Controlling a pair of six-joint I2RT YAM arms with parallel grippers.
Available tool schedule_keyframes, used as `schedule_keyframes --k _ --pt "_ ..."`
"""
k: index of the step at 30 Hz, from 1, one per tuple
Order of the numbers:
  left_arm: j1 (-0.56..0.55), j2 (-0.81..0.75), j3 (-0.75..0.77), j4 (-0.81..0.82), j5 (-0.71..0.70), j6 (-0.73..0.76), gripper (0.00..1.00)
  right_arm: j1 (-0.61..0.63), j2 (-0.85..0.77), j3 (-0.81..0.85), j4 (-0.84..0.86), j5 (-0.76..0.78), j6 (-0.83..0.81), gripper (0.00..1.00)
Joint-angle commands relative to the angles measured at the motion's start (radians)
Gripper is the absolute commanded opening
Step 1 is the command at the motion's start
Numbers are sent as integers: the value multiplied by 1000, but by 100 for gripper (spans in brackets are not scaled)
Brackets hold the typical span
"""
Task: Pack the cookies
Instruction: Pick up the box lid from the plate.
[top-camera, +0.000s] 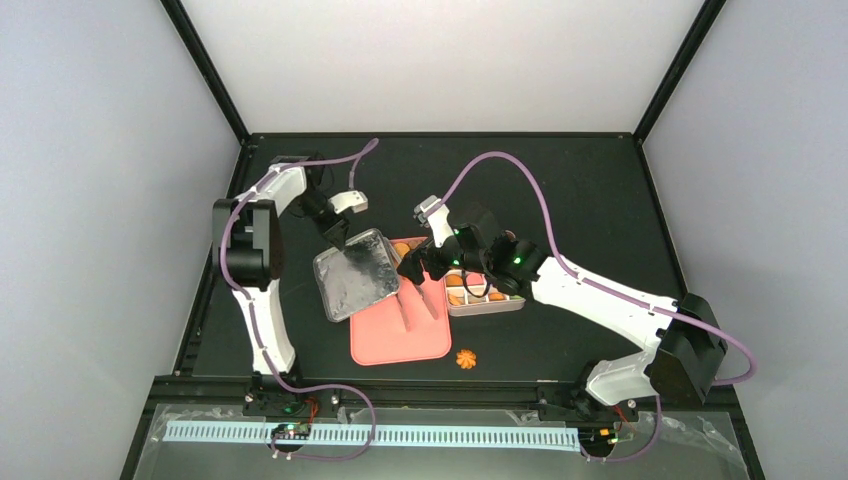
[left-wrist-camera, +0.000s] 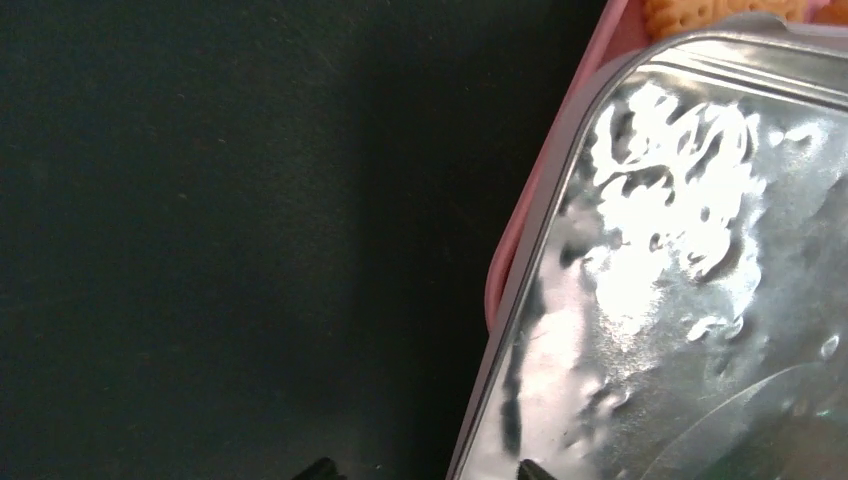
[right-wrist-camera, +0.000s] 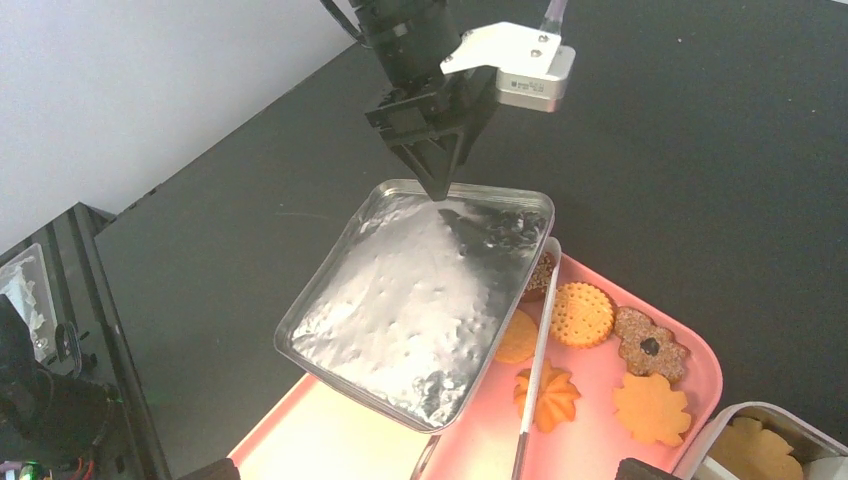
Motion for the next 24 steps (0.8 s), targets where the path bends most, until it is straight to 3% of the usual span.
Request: schedule_keyframes --k 1,5,10,24 --pt "-5 40 32 -46 30 33 43 -2 -17 -7 10 20 10 100" --pt "-5 42 24 -60 31 39 23 -2 -16 -9 12 23 6 100" --pt "-4 4 11 -69 29 37 10 -2 -8 -4 16 21 5 100" --pt "-43 -267 -48 -131 55 68 1 -4 2 -4 32 26 7 100"
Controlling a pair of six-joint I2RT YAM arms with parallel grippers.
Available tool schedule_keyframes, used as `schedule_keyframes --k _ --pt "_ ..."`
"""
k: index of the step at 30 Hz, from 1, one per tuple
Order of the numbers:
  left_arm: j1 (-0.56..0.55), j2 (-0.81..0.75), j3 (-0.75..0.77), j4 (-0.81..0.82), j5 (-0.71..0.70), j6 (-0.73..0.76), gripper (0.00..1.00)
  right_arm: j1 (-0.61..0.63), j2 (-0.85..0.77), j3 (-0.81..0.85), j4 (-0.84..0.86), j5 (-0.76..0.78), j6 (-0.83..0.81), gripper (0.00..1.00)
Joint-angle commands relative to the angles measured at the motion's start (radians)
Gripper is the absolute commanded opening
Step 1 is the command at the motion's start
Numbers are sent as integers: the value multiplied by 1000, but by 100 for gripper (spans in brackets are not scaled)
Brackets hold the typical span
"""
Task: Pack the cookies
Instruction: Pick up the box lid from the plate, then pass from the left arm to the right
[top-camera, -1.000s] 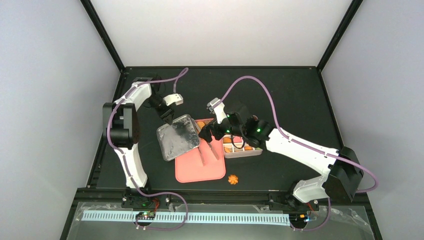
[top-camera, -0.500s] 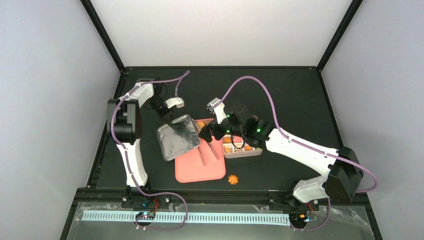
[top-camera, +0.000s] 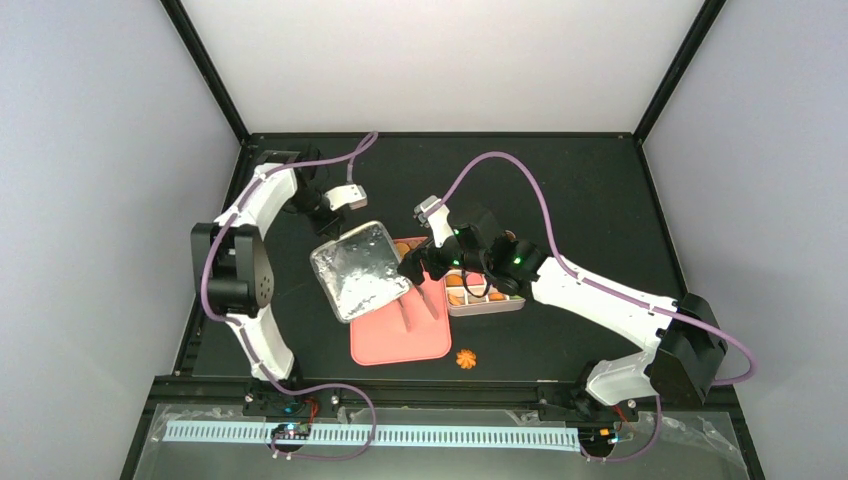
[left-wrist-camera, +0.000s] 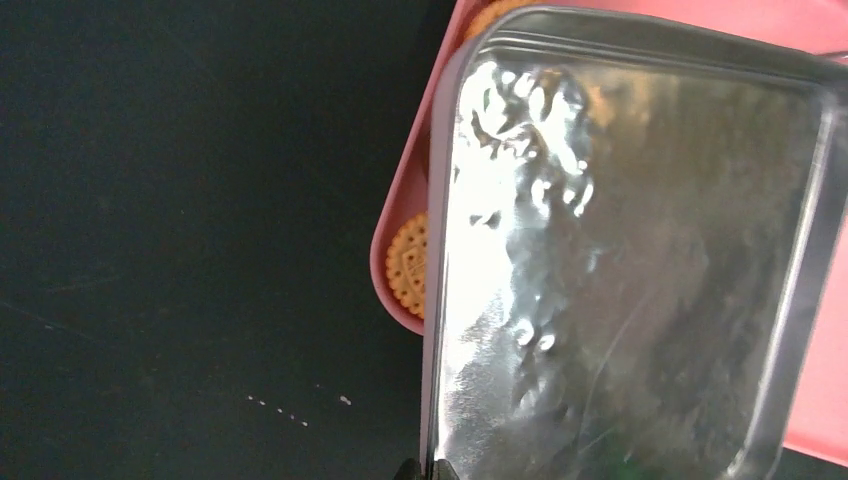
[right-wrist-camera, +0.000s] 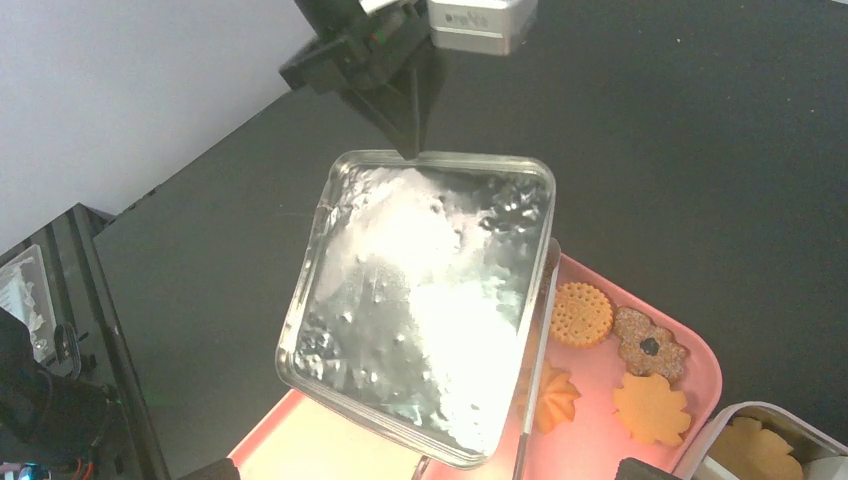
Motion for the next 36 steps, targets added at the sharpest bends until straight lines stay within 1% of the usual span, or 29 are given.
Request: schedule_keyframes --k 1,5,8,13,17,22,26,29,32,33,36 --pt "-27 -95 9 -56 40 25 2 -4 0 -2 31 25 8 100" --pt "-58 -158 20 -94 62 24 2 -4 -7 -9 45 11 12 100" --pt "-86 -207 54 -151 116 34 1 -8 -14 -20 63 -11 17 100" --pt "-144 -302 95 -235 172 91 2 -37 -37 -48 93 -95 22 100" --pt "-188 -376 95 -252 199 119 2 -55 -47 -70 112 -140 27 100" --pt "-242 -449 81 -244 151 132 1 -74 -53 -99 132 -151 37 100" --pt "-283 -501 34 -194 108 114 2 -81 -56 -131 174 -167 49 100" --pt "-303 -530 -74 -123 96 85 2 -81 -40 -137 180 -170 54 100" --pt "-308 -505 -171 -64 39 19 1 -80 -21 -137 167 -156 63 100" --pt "-307 -479 -188 -58 20 -16 3 -81 -8 -134 158 -139 64 100" --pt "-297 -416 -239 -35 -17 -94 11 -81 53 -97 102 -76 45 97"
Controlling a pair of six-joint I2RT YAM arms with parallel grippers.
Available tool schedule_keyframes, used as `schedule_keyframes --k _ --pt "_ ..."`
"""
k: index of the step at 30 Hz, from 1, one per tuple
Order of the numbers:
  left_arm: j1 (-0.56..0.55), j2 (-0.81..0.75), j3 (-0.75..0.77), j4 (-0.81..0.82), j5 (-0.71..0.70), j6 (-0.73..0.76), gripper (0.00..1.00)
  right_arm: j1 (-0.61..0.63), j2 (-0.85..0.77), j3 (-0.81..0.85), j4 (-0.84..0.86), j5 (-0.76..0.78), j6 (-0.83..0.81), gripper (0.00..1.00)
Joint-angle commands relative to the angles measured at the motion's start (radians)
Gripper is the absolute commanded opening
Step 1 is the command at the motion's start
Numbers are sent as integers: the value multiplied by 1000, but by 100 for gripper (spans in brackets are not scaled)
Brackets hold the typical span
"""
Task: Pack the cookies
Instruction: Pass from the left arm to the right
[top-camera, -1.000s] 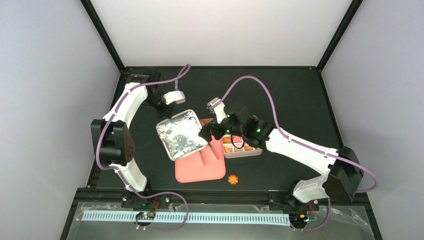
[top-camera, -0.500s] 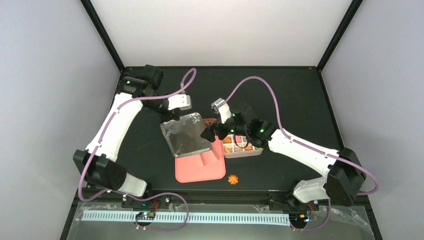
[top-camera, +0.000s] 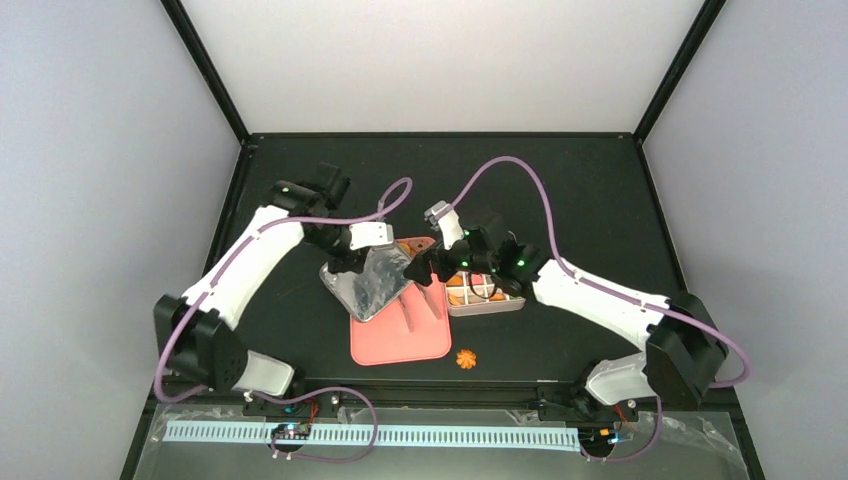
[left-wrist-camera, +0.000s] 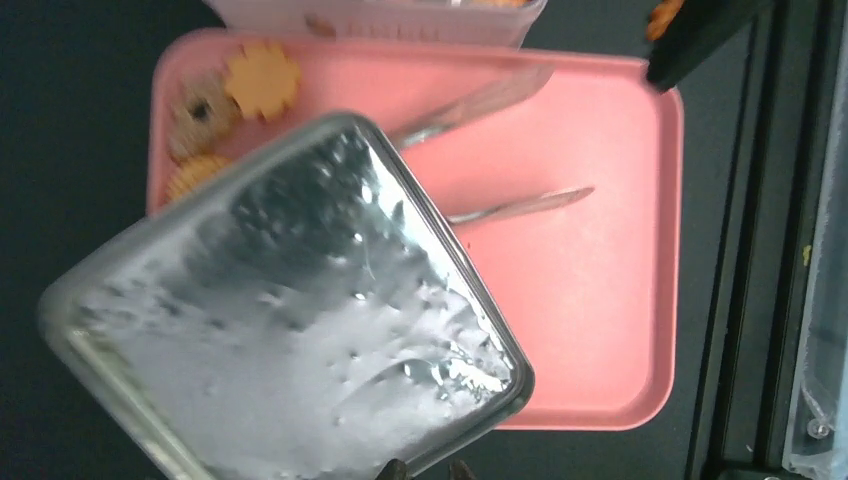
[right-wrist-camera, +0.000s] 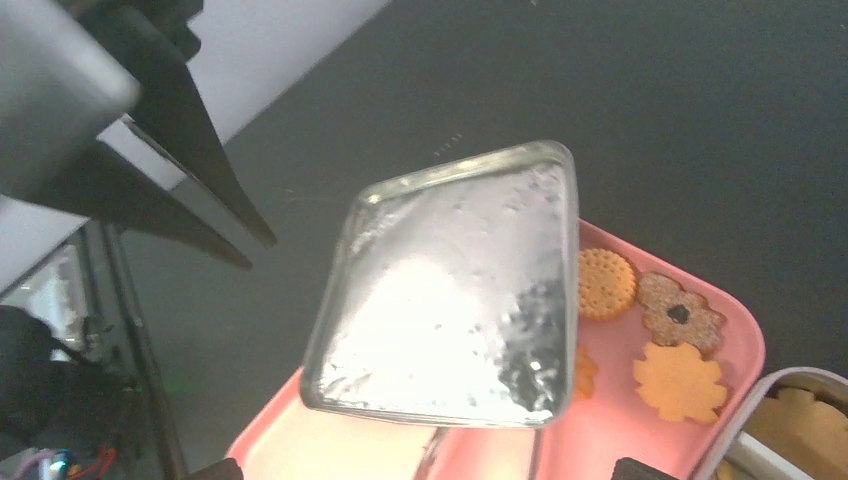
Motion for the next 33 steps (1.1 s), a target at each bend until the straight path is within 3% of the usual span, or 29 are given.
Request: schedule_keyframes --k 1,5,8,16,21,33 --pt "13 72 -72 92 -72 -129 16 -6 100 50 -59 85 -16 96" --pt "60 41 -155 194 -83 -200 33 -8 214 154 -132 107 -67 89" --pt "125 24 -202 225 -82 -204 38 -12 293 233 -162 121 -100 85" --pt "361 79 -370 338 -81 -149 39 -81 527 471 -240 10 -145 76" --pt "368 130 -469 480 -148 -174 38 -108 618 567 -290 -92 -125 73" --pt "368 246 -470 582 -163 -227 37 -112 689 542 -240 -300 -23 73"
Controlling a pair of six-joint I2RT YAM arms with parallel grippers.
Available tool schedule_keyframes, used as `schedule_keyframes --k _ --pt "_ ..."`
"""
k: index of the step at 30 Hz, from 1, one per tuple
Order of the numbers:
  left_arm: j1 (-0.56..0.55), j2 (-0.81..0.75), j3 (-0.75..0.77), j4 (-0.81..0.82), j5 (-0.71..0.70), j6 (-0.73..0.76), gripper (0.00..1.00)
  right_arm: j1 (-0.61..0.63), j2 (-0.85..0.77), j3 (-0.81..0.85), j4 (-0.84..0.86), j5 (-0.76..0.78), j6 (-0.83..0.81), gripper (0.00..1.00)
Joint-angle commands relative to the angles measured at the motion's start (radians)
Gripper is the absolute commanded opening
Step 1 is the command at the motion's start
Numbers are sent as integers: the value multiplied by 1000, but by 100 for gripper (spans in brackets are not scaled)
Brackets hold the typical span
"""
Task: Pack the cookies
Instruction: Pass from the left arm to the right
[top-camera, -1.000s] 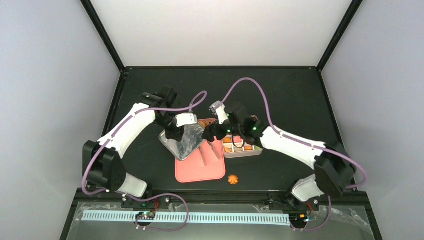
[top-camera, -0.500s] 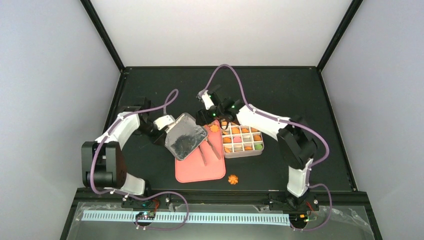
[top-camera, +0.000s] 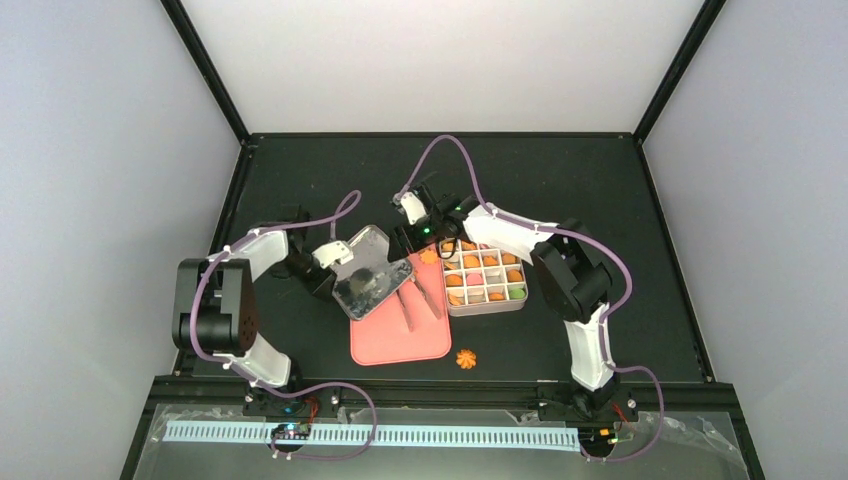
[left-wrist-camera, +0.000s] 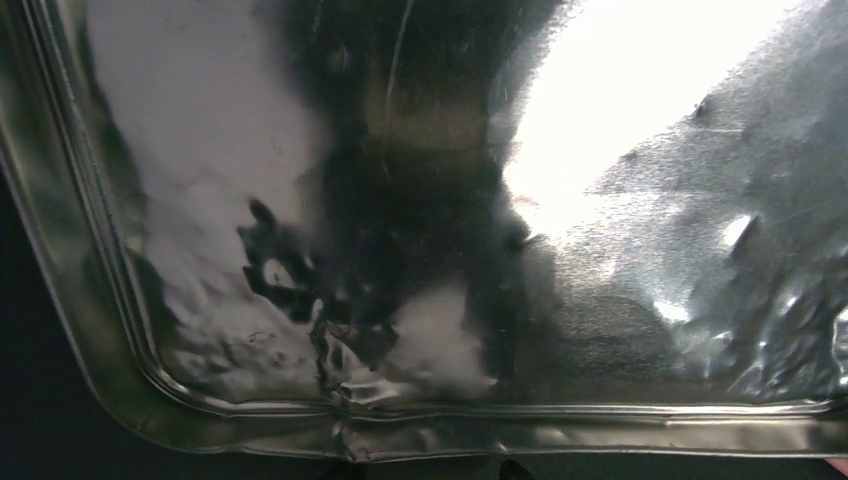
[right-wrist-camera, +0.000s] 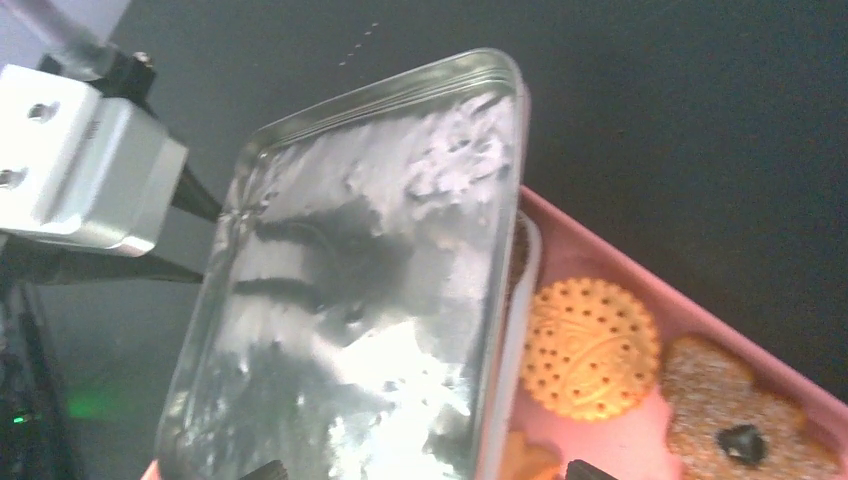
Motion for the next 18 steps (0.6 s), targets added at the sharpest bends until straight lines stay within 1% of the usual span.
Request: schedule_keyframes --k 1,8,14,17,18 --pt "3 58 3 112 -22 -15 37 -1 19 -8 38 -130 63 73" --pt "0 86 -1 125 -9 -33 37 -2 0 -33 121 -245 148 72" --pt "-6 81 -3 127 5 -41 36 -2 -9 -63 243 -363 278 70" --pt "-11 67 -3 124 13 -44 35 -2 -20 -89 318 -396 343 67" --pt "-13 62 -3 120 15 -44 35 -3 -23 -92 330 -401 357 64"
